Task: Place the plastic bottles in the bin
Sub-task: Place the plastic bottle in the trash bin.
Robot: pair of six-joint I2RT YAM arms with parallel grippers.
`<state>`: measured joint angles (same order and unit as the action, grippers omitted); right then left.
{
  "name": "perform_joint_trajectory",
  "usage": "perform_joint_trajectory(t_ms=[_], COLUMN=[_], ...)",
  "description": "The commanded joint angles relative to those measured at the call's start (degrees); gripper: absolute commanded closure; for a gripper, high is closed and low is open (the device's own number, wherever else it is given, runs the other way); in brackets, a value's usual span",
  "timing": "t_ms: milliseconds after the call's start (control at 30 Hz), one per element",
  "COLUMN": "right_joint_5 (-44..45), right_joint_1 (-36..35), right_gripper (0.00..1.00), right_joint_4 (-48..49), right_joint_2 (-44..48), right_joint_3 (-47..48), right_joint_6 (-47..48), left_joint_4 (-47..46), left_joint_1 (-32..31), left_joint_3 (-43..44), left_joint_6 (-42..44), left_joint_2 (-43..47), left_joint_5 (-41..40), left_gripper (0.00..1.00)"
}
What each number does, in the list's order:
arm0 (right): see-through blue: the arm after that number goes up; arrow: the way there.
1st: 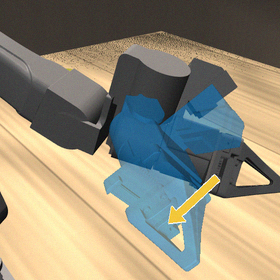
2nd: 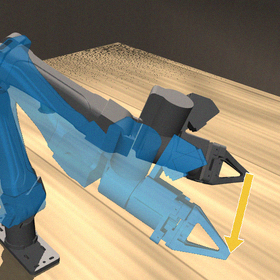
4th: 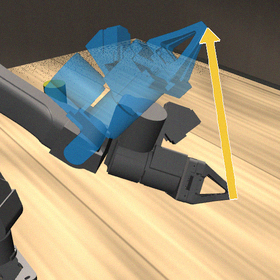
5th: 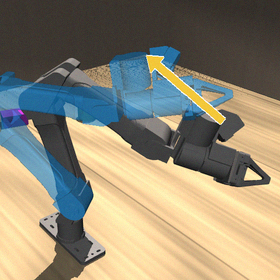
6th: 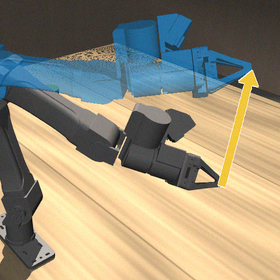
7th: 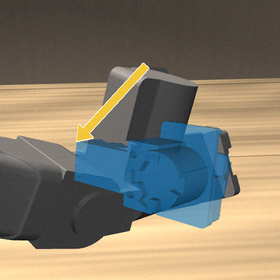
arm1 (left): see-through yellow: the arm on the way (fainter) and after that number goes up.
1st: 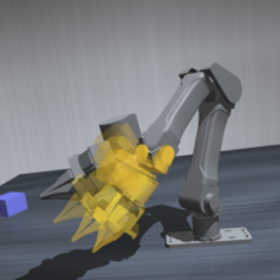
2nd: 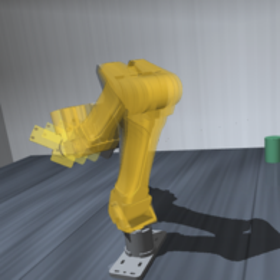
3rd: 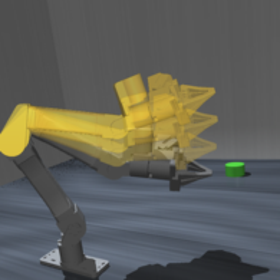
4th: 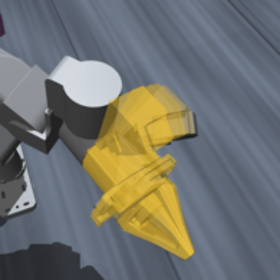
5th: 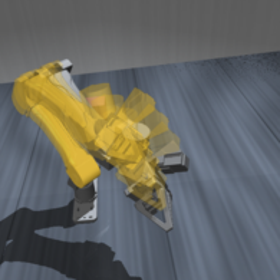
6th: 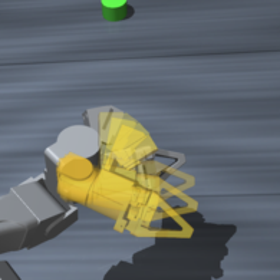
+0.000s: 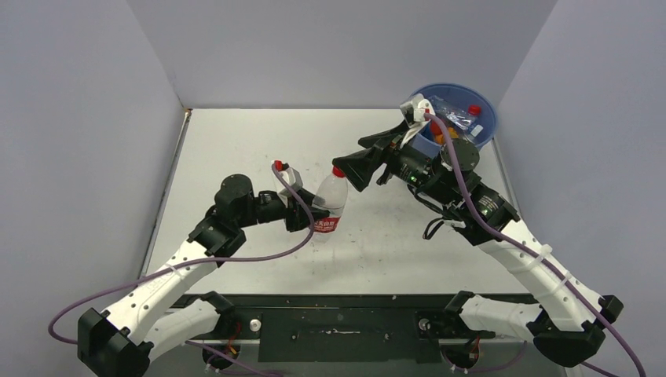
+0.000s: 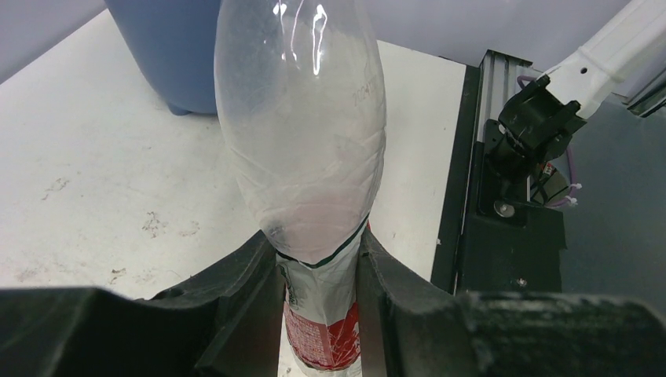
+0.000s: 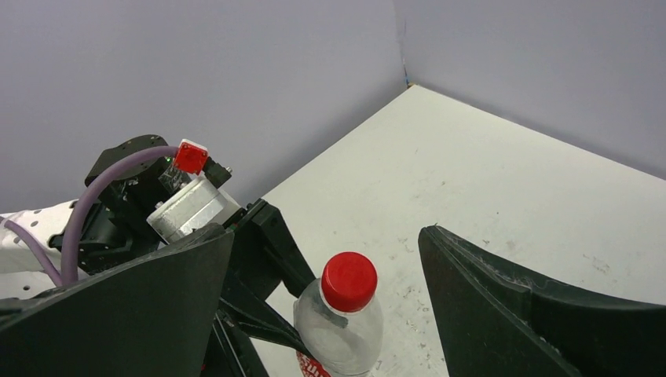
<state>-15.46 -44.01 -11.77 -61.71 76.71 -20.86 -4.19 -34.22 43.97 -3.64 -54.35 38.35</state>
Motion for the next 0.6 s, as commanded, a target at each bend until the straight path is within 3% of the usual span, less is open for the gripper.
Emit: perform_joint_trajectory(t_ms=[0, 67, 400, 567], right_joint_5=[-0.57, -0.66, 3.16, 5.57], right_joint_1=[-1.30, -1.73, -4.43, -4.48], right_gripper=[0.04, 0.02, 0.19, 0.39], right_joint_4=[0.72, -2.08, -4.84, -2.47], right_joint_2=[-0.46, -2.09, -4.83, -4.86], right_joint_3=[1.15, 2.64, -0.26, -1.98], right_joint_6=[-1.44, -1.02, -0.42, -1.62], left_joint_4=[-0.93, -1.04, -5.04, -6.85], left_joint_1=[-1.37, -1.38, -1.55, -1.55], left_joint_3=[0.13, 0.08, -2.47, -3.38], left_joint_6=[2.52, 2.26, 0.72, 0.32], left_joint_2=[1.60, 1.91, 4.67, 5.96], left_joint_5=[-3.00, -3.50, -6.57, -6.86], left_gripper=[1.00, 1.00, 1.00, 1.00])
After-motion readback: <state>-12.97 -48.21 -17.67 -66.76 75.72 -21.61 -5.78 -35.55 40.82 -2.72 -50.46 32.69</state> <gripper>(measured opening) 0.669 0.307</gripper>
